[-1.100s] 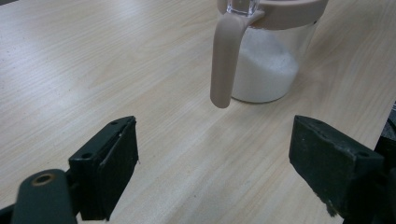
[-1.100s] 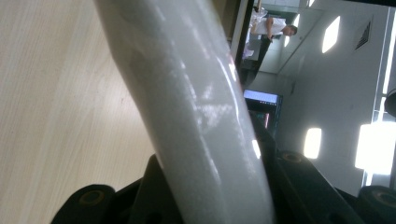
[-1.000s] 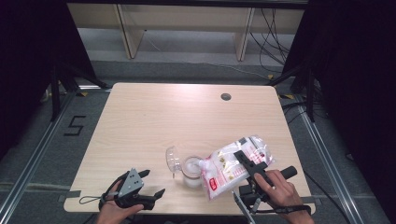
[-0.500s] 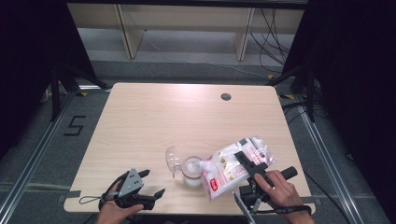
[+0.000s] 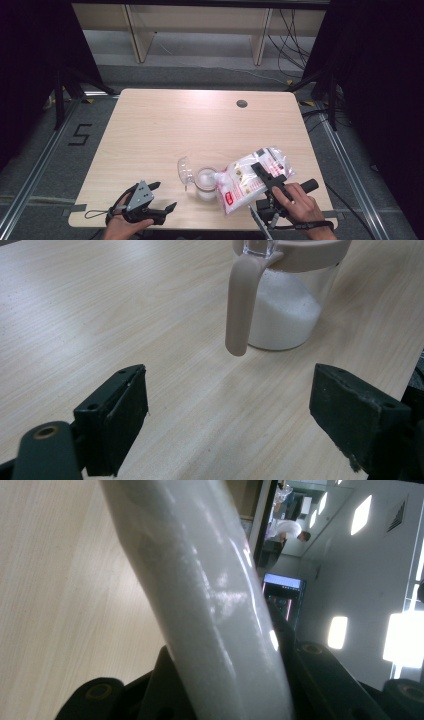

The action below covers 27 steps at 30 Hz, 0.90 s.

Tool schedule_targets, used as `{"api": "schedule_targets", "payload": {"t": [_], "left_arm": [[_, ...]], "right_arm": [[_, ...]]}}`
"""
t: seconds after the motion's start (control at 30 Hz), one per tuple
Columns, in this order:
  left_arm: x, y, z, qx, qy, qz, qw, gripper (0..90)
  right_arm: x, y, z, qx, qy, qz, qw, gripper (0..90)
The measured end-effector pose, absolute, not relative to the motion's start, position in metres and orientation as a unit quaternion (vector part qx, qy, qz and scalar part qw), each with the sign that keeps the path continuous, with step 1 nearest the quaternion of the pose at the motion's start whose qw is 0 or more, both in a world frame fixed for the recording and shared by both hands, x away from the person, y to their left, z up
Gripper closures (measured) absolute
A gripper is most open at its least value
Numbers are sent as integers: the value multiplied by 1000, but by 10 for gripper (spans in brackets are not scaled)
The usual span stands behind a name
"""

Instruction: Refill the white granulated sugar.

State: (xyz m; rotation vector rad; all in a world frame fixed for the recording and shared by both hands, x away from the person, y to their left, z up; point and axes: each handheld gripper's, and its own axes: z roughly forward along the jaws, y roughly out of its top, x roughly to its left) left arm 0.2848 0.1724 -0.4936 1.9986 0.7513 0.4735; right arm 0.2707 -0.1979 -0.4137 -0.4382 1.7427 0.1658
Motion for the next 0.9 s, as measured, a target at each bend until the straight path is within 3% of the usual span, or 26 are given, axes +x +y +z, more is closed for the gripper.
{"api": "schedule_targets", "payload": {"t": [0.9], "left_arm": [[283,171,-494,806,319,185,464,155]], "right_arm": [[271,-188,-414,-203,758,77,615,737]]}}
